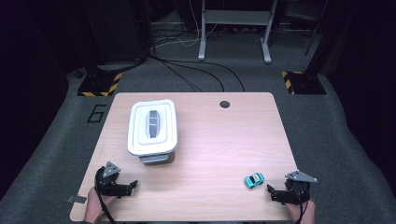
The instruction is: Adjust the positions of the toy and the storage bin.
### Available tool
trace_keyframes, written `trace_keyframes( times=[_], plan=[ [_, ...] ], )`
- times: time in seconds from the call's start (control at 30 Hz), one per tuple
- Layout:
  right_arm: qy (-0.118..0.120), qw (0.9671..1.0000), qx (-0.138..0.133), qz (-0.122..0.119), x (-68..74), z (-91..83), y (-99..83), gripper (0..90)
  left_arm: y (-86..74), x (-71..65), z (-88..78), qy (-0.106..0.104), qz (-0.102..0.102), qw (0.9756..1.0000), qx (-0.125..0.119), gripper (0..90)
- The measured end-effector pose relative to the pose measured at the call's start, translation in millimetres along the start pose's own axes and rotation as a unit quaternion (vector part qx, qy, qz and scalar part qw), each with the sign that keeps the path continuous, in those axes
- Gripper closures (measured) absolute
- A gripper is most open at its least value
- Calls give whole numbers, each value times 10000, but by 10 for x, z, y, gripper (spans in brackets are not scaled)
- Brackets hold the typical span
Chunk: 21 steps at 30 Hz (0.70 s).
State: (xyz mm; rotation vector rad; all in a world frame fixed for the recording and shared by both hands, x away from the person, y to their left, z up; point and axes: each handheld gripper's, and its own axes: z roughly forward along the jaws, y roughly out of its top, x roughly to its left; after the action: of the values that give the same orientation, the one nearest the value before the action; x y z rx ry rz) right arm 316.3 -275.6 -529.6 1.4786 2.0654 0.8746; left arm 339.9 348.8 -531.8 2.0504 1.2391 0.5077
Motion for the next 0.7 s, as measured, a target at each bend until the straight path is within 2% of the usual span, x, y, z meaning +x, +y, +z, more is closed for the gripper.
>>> trace_keyframes(
  times=[0.13,0.23,0.33,0.43,0.7],
  plan=[
    [-3,10000,-3,-1,-1,-1,0,0,24,26,-12,-28,121,9999,50,6],
    [-3,10000,-2,-1,-2,-1,-1,1,48,37,-41,-3,108,9999,39,8],
    [-5,10000,-2,0,-1,-1,-1,1,121,74,-120,-160,0,9999,4,9],
    [-2,10000,1,-9,-2,-1,-1,1,182,90,-149,-225,-34,9997,-52,10],
    [-4,10000,-2,-2,-2,-1,-1,1,434,144,-289,-434,78,9988,-194,13]
  ],
)
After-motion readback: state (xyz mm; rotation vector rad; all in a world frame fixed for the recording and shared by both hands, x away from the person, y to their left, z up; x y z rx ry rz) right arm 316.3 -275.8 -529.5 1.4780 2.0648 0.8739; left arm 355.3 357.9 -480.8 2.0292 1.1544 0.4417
